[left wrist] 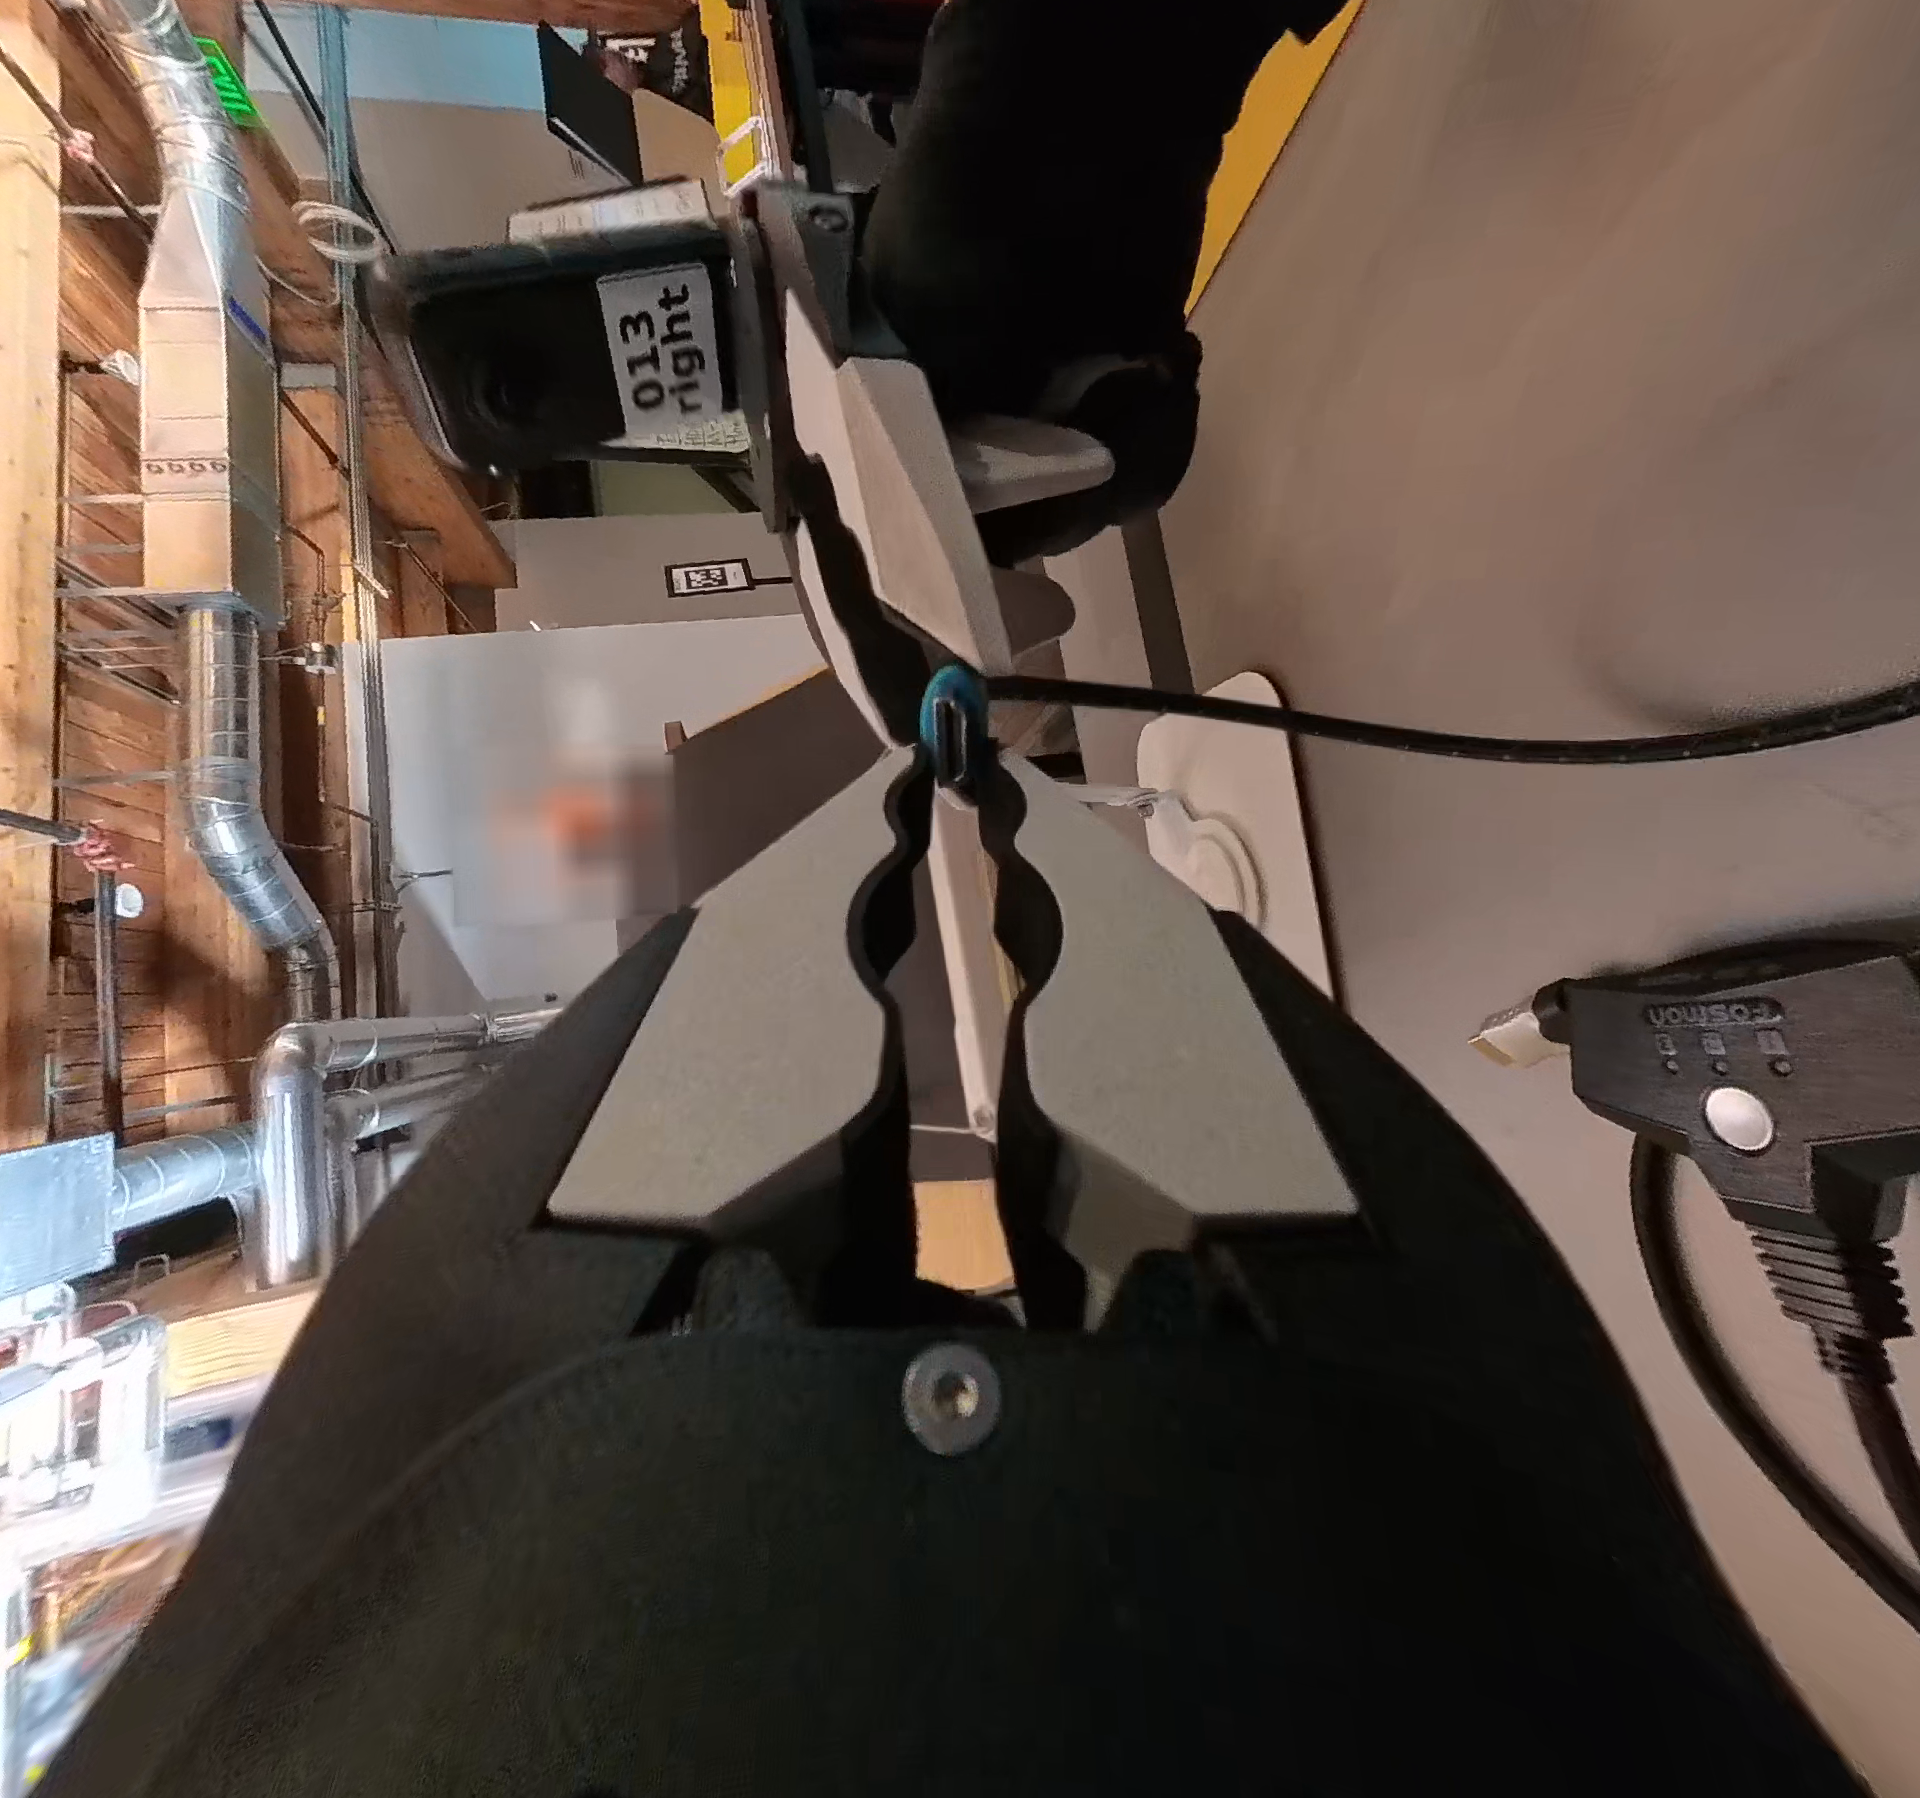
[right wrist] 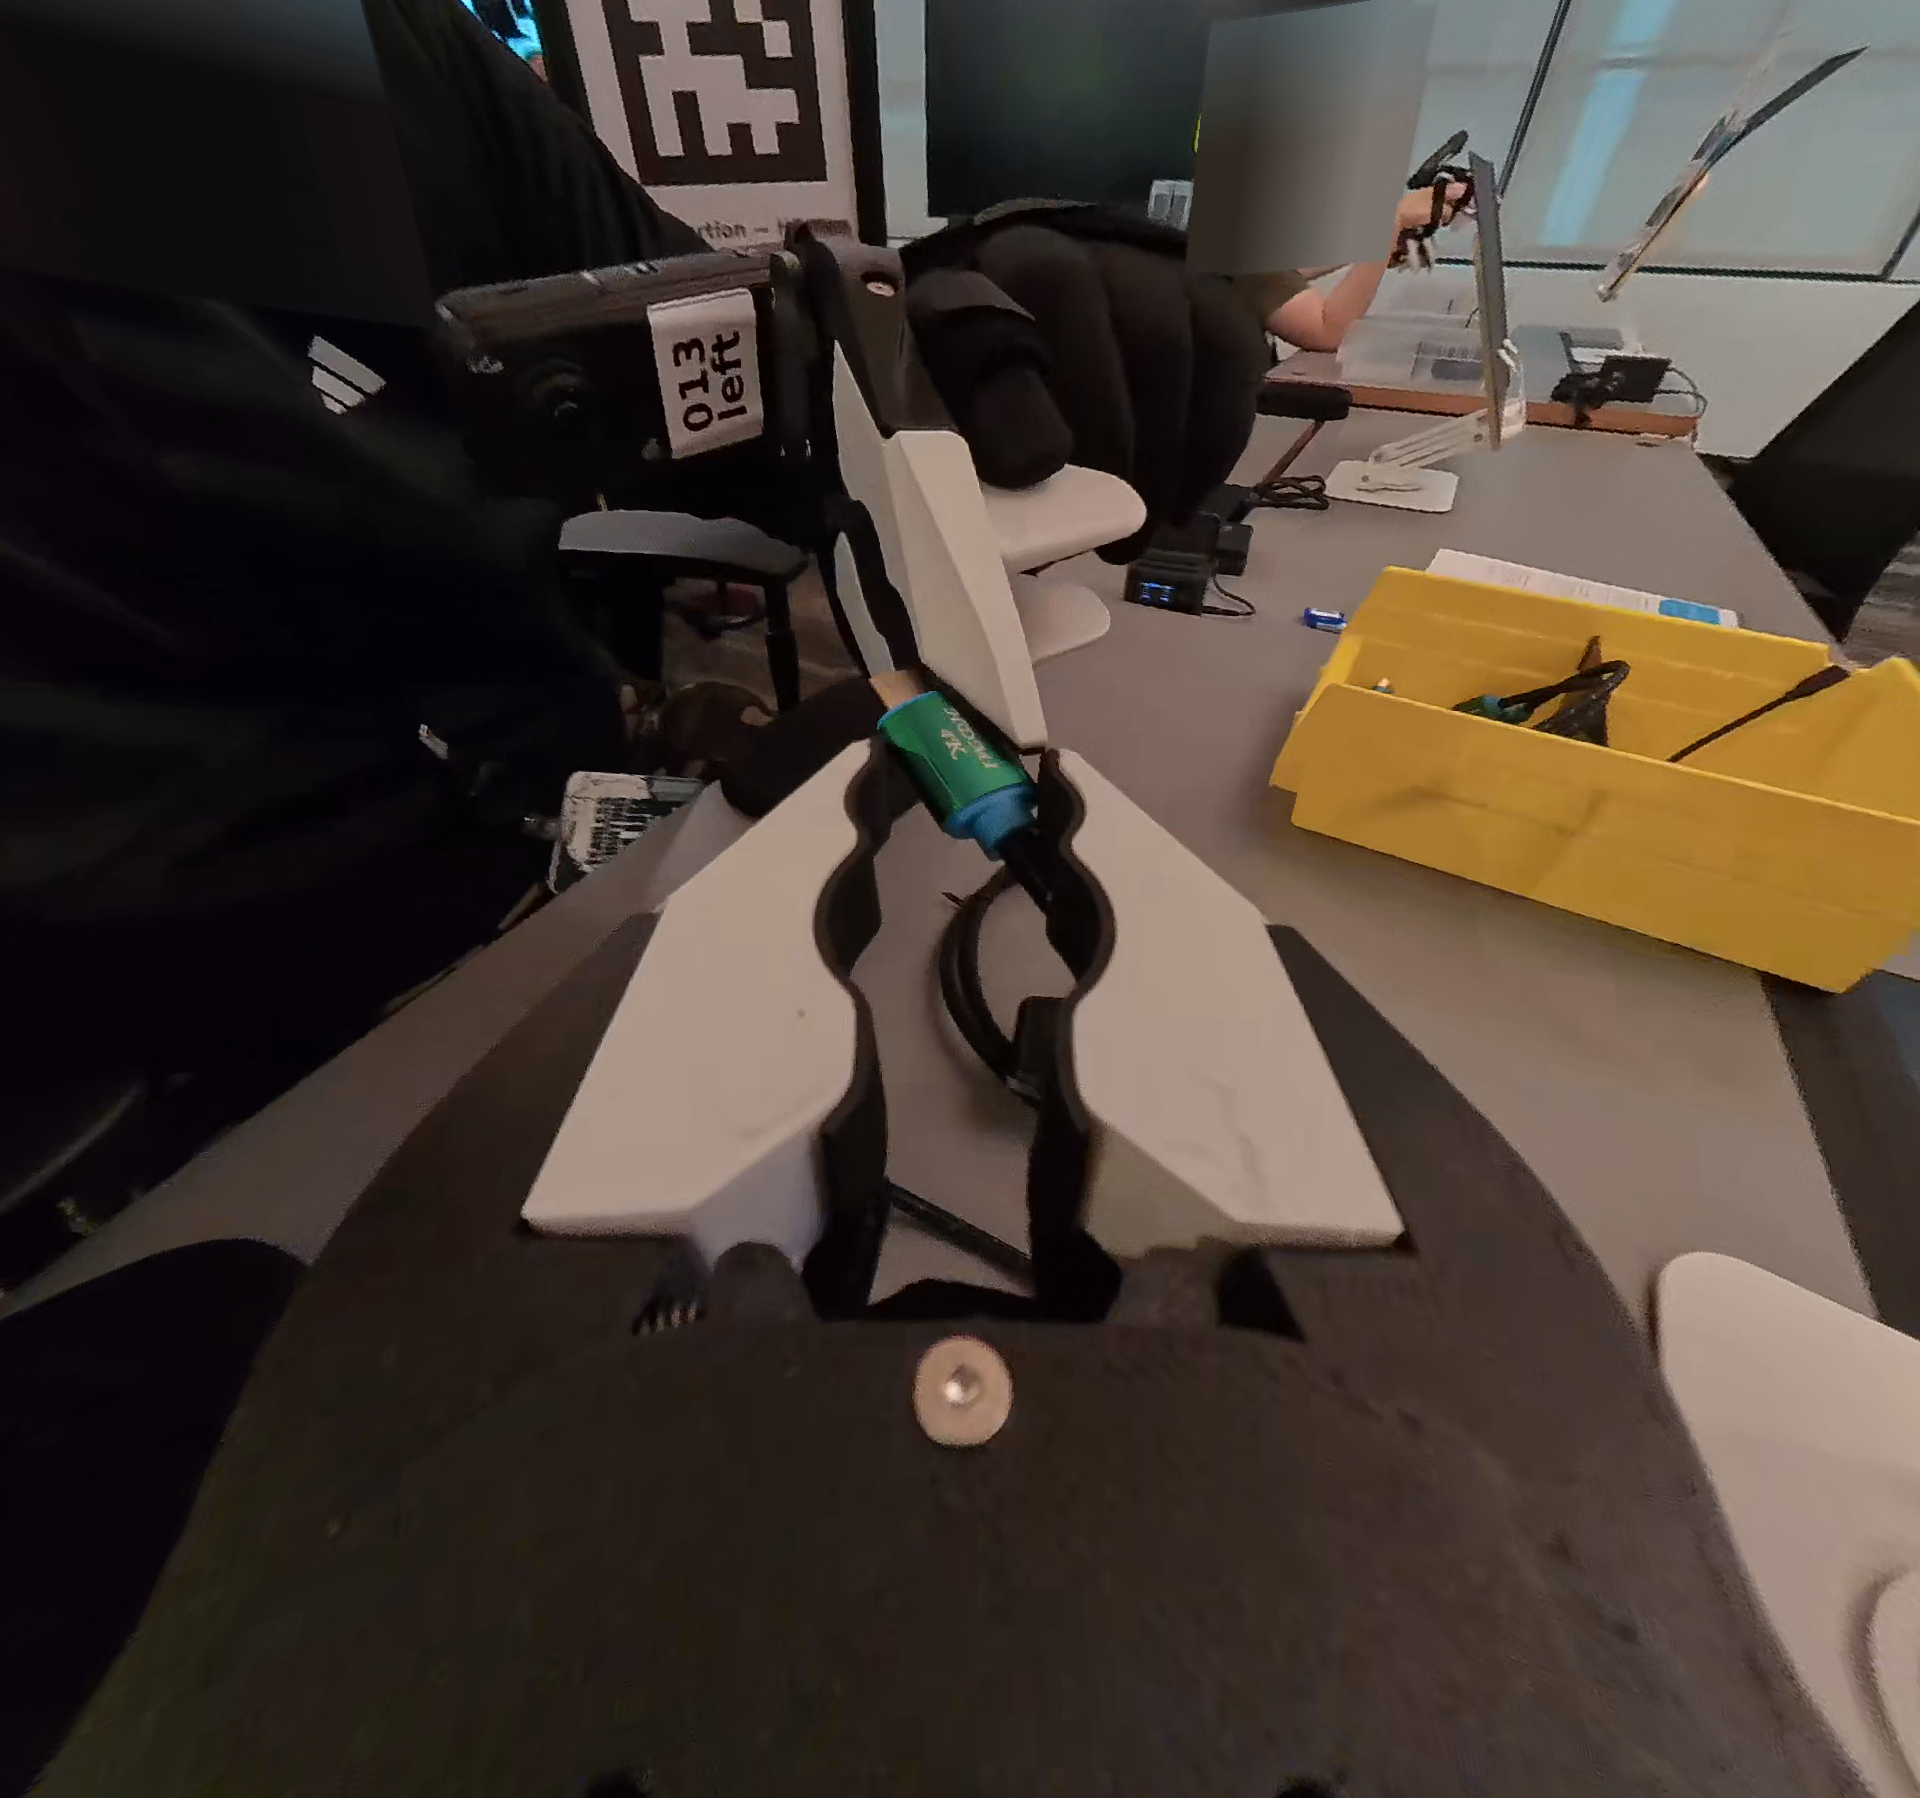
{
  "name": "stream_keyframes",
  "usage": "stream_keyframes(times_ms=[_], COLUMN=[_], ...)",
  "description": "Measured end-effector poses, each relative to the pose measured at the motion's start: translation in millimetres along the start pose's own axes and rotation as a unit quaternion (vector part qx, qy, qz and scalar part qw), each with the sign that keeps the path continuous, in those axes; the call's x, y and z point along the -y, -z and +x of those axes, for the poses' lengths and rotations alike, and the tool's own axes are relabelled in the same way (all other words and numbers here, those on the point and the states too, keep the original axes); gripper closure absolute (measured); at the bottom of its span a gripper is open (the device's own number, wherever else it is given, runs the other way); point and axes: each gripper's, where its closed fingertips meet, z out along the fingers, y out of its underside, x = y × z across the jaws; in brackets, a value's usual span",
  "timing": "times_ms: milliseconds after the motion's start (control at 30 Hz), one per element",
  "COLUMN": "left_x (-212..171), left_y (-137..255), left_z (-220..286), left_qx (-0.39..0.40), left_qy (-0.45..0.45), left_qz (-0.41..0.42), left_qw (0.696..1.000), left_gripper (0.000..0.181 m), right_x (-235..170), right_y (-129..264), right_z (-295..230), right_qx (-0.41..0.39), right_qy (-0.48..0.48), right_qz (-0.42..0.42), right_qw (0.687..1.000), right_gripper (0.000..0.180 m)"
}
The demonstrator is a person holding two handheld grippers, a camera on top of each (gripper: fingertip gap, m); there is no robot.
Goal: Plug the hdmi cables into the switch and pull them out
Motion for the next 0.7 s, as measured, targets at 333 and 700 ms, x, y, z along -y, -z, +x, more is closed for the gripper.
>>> stream_keyframes(times_ms=[333, 700], left_x=[-26.2, -22.5], left_y=[-13.1, -17.6], left_z=[8.0, 22.5], left_qx=[0.009, -0.026], left_qy=[0.069, 0.031], left_qz=[-0.028, -0.043], left_qw=[0.997, 0.998], left_gripper=[0.155, 0.166], right_x=[-14.5, -25.5], right_y=[2.7, -8.0], right_z=[29.1, 32.7], right_qx=[-0.048, -0.042], right_qy=[-0.047, -0.095], right_qz=[-0.001, -0.027], right_qw=[0.998, 0.994], right_gripper=[0.156, 0.157])
